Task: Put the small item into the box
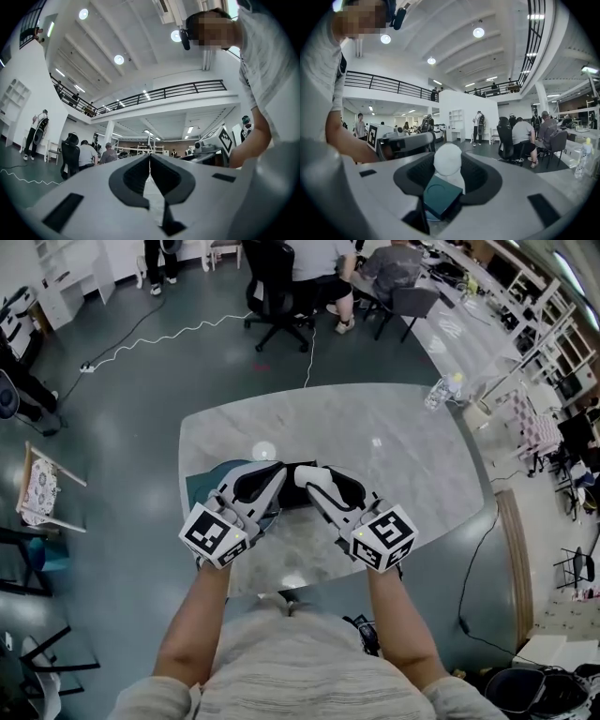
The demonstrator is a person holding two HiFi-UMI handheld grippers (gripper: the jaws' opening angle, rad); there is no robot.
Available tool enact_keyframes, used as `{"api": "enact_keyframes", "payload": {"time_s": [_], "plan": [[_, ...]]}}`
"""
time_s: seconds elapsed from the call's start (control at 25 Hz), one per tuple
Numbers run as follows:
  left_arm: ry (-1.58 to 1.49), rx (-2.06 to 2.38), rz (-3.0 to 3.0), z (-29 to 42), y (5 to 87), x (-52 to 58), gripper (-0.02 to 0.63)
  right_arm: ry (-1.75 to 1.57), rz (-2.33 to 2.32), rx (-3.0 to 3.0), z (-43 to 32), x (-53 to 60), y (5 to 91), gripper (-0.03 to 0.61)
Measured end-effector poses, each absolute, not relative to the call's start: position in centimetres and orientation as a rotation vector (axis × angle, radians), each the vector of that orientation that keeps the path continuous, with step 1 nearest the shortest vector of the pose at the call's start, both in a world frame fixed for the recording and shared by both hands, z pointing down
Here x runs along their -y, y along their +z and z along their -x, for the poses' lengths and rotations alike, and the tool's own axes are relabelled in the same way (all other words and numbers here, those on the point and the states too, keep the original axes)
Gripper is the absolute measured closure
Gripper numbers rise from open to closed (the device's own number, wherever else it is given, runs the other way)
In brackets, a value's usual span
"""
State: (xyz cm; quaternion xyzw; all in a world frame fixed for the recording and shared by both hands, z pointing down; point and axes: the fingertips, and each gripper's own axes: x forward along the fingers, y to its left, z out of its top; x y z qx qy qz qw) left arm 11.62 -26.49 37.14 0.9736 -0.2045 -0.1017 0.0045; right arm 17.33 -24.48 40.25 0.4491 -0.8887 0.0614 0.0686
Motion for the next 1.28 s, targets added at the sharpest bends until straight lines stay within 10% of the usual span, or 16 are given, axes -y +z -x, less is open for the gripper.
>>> {"api": "enact_keyframes", "payload": {"time_s": [1.28], "plan": [[-0.256, 1.122, -2.824, -13.0, 41.5, 34.6, 0.592, 0.308, -0.703, 2.474, -18.0, 33.5, 54.9, 0.394]]}}
